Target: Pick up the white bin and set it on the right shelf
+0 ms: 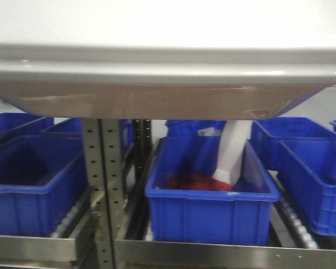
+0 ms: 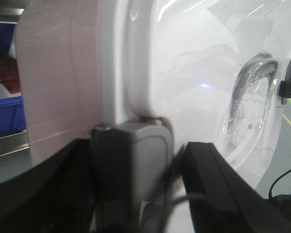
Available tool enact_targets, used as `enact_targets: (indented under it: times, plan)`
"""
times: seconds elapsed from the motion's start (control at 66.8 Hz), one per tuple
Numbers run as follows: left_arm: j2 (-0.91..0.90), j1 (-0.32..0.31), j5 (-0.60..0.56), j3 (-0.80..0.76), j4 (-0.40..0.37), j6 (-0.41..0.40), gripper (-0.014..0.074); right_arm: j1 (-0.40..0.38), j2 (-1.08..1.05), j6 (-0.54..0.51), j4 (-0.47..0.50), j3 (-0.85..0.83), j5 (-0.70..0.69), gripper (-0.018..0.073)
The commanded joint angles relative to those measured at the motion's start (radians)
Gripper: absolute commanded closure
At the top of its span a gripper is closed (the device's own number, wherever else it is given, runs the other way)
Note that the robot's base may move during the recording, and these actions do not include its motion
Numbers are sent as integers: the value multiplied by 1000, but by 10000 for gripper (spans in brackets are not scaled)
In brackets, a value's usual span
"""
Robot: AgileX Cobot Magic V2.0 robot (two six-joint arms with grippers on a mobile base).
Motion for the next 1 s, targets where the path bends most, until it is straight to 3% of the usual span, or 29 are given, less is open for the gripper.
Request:
enact_targets:
  times: [0.0,0.988]
  plan:
    - [-15,-19,182,-32,-169,8,356,10,-15,-9,166,-28,127,225]
    - [-15,-19,182,-32,-169,8,356,10,-15,-9,166,-28,126,225]
